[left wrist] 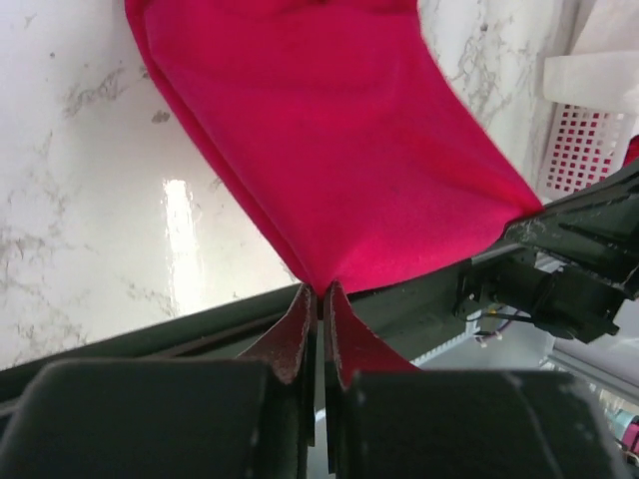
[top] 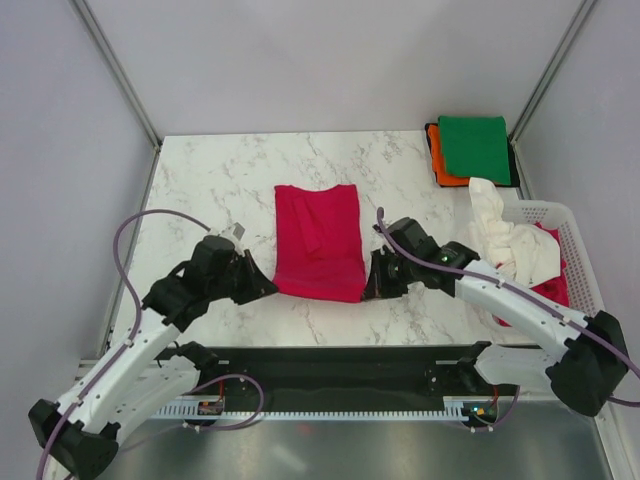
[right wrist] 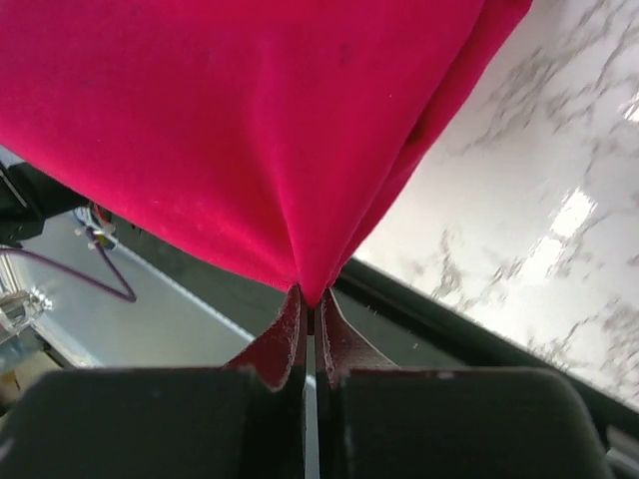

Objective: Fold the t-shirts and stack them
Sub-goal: Fold the tshirt

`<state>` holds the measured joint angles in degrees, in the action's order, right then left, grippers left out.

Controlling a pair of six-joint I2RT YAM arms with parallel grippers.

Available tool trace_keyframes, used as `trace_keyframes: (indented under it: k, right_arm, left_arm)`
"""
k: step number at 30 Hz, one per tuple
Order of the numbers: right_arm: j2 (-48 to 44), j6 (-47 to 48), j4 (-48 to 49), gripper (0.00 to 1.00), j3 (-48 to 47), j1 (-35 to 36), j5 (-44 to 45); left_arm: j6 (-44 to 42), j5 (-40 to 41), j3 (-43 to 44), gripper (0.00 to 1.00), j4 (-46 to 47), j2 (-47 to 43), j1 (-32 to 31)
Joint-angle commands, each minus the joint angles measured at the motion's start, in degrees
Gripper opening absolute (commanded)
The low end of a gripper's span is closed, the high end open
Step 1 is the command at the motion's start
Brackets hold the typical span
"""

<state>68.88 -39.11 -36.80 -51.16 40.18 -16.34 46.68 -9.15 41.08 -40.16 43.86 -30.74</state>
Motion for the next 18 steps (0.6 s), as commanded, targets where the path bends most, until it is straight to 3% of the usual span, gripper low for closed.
trace_keyframes:
  k: [1,6,11,18]
  right_arm:
    - [-4.71,-7.54,-9.16,0.0,-1.84,3.92,4.73]
    - [-4.82,-7.04,-15.57,0.0,-7.8,4.29,12.46]
    - [3.18,-1.68,-17.78,0.0,-14.14,3.41,15.9]
    - [11.53,6.31,-18.84,0.0,-25.11,-4.83,15.9]
  left_arm:
    - [3.07,0.18,5.32,0.02,-10.19,-3.25,-0.28]
    - [0.0,1.85,9.54,0.02,-13.1,-1.41,-0.37]
    - [-3.69,6.85,14.54,0.02,-12.92,5.53,-0.2]
    - [-8.7,8.97,23.78,0.02,-11.35,16.87,2.43]
